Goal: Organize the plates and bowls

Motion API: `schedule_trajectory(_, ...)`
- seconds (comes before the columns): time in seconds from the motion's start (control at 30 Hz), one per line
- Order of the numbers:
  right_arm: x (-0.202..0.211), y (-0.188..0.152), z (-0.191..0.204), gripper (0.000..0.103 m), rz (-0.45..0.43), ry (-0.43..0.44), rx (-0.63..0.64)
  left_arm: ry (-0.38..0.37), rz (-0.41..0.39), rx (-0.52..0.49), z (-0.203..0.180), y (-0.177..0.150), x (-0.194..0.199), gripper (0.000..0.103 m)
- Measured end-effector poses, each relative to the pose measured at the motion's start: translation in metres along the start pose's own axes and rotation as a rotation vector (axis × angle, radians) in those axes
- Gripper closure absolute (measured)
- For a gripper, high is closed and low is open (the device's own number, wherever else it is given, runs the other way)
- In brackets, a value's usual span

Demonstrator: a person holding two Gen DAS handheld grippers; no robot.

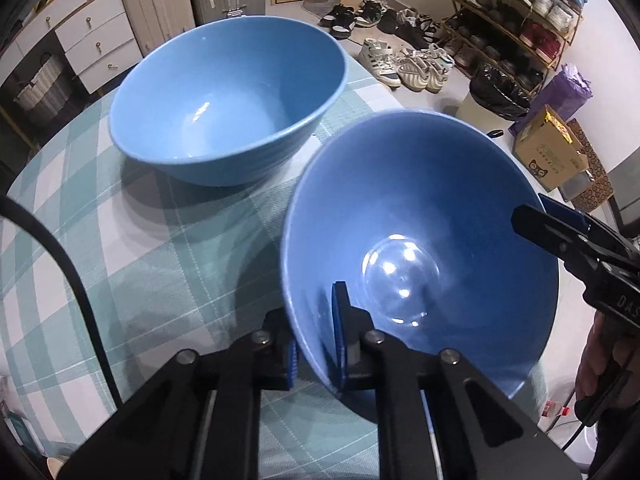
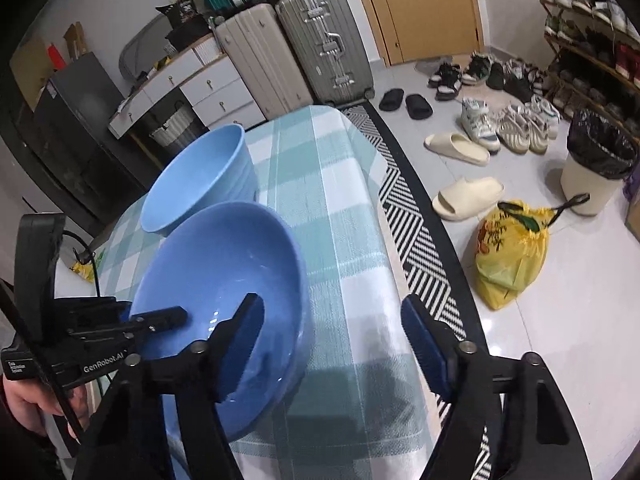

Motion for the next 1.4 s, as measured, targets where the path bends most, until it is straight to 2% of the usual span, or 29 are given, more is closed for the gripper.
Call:
schedule_trajectory(0.17, 0.002, -0.002, 0.006, 0.047, 0.016, -0.004, 0.02, 0.008, 0.004, -0.024, 0.001, -0.004, 0.005, 0.093)
schedule_trajectory(0.43, 0.011, -0.004, 0.024, 0.055, 0.029, 0.012, 0.079, 0.019, 0.037, -0.018, 0.014, -0.013, 0.01, 0.093)
schedule_trajectory(0.73, -0.005, -0.02, 0.046, 0.065, 0.131, 0.025, 0.088, 0.015, 0.049, -0.005, 0.026, -0.027, 0.017, 0.093)
schedule_trajectory(0.83, -0.008, -0.023, 0.05, 0.066, 0.13, 0.011, 0.082, 0.001, 0.05, -0.003, 0.026, -0.029, 0.019, 0.092)
schedule_trajectory(0.97, -0.013, -0.027, 0.059, 0.075, 0.149, 0.034, 0.109, -0.002, 0.049, -0.014, 0.026, -0.035, 0.022, 0.091)
schedule_trajectory(1.07, -0.014, -0.029, 0.062, 0.084, 0.165, 0.09, 0.095, -0.004, 0.047, -0.007, 0.028, -0.037, 0.024, 0.091)
schedule_trajectory(1.13, -0.014, -0.029, 0.063, 0.085, 0.155, 0.085, 0.108, 0.002, 0.048, -0.007, 0.029, -0.038, 0.024, 0.091)
schedule_trajectory(1.27, -0.013, -0.03, 0.069, 0.094, 0.149, 0.097, 0.137, 0.013, 0.036, -0.013, 0.025, -0.039, 0.027, 0.091)
schedule_trajectory(1.4, -0.012, -0.031, 0.068, 0.094, 0.143, 0.088, 0.141, 0.019, 0.025, -0.023, 0.022, -0.04, 0.029, 0.091)
Point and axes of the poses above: each gripper's, at about its wrist camera, not at the fingertips, and x roughly against the way its jaws point, z to its left, y to its top, the point moved 2 cm from there along -x, roughly the way its jaws point, and after that the axes turned 10 degrees about -z, right-handed, at the moved point
